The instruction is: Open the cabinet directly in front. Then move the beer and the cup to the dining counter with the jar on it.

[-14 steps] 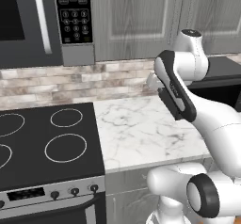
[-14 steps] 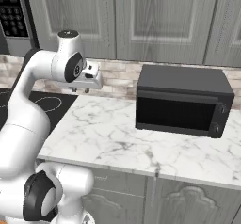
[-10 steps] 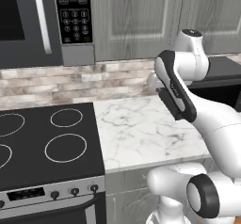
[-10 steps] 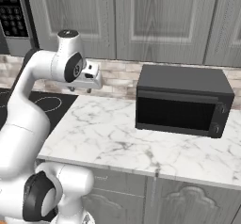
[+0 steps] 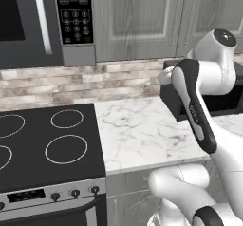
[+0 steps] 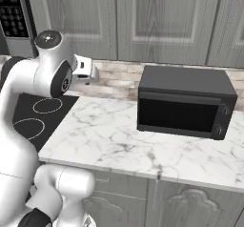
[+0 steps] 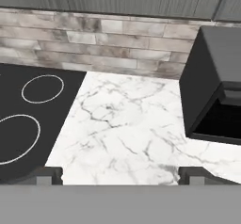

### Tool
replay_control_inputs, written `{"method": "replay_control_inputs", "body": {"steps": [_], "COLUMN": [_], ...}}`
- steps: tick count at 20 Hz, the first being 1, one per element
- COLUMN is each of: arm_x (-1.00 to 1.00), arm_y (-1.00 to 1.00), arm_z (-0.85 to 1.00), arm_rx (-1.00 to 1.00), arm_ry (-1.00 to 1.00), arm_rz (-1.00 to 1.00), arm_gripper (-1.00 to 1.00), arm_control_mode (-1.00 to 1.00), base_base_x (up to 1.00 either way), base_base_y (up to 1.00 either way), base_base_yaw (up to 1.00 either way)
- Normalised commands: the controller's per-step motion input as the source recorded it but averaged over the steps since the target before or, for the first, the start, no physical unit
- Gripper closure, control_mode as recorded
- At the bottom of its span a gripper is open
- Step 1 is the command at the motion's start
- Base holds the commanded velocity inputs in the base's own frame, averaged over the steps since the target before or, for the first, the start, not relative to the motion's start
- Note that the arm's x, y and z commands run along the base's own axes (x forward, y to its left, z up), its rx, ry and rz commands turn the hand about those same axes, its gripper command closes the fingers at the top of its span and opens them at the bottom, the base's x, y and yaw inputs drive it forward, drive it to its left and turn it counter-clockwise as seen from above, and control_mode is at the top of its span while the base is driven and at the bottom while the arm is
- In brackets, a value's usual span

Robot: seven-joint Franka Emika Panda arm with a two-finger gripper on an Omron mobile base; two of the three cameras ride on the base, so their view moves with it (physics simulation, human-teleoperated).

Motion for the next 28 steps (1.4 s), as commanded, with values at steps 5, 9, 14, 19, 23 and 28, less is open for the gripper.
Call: {"method": "replay_control_inputs", "body": {"steps": [5,9,14,19,23,28], "arm_x": [-0.55,-0.36,-0.41,-0.23,-0.2,-0.01], "arm_y": [-0.03,0.0,-0.05,-0.19,-0.08,0.0], "arm_z": [0.51,0.48,0.35,0.22,0.16,0.02], "arm_rx": [0.0,0.0,0.0,0.06,0.05,0.0], "arm_ry": [-0.51,-0.42,-0.42,-0.33,-0.26,-0.05], "arm_rz": [0.04,0.02,0.02,0.0,0.0,0.0], "arm_gripper": [-1.0,-1.0,-1.0,-1.0,-1.0,-1.0], "arm_control_mode": [-1.0,-1.0,-1.0,-1.0,-1.0,-1.0], "base_base_x": [0.0,0.0,0.0,0.0,0.0,0.0], "base_base_y": [0.0,0.0,0.0,0.0,0.0,0.0], "base_base_yaw": [0.0,0.0,0.0,0.0,0.0,0.0]}}
